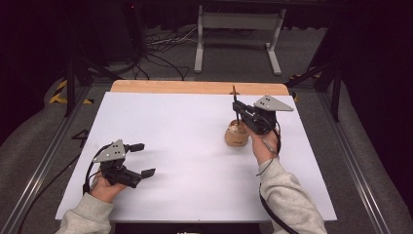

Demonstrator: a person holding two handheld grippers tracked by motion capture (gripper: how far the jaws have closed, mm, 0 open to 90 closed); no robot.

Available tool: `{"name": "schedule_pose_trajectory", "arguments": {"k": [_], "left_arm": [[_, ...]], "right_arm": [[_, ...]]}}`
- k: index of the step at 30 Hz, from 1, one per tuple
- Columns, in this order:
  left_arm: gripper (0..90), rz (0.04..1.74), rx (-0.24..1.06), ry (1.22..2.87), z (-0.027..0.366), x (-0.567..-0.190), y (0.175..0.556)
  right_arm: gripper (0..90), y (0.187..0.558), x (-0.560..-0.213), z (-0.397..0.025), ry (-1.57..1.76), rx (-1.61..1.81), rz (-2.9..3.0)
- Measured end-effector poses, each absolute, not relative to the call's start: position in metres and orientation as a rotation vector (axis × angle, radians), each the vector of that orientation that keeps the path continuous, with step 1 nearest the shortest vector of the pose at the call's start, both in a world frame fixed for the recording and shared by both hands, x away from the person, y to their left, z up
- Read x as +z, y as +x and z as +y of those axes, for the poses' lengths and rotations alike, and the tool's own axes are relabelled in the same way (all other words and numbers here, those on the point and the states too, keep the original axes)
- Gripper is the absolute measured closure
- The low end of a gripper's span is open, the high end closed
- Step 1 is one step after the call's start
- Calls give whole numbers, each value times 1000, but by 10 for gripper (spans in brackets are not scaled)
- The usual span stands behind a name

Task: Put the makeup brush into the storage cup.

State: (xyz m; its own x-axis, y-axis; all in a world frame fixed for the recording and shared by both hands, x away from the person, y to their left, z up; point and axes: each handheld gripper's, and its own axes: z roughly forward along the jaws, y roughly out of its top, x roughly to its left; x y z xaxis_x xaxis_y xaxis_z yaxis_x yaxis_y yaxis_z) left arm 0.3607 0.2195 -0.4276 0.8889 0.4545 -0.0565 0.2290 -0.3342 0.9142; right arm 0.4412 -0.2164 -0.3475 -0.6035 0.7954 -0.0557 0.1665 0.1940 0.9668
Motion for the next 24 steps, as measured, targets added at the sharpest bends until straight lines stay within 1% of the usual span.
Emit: {"name": "schedule_pose_trajectory", "arguments": {"k": [15, 24], "left_arm": [[33, 506, 255, 1915, 221, -427, 360], [27, 507, 256, 1901, 221, -428, 360]], "right_arm": [[836, 447, -357, -227, 968, 1399, 1833], [834, 448, -370, -229, 993, 1418, 1836]]}}
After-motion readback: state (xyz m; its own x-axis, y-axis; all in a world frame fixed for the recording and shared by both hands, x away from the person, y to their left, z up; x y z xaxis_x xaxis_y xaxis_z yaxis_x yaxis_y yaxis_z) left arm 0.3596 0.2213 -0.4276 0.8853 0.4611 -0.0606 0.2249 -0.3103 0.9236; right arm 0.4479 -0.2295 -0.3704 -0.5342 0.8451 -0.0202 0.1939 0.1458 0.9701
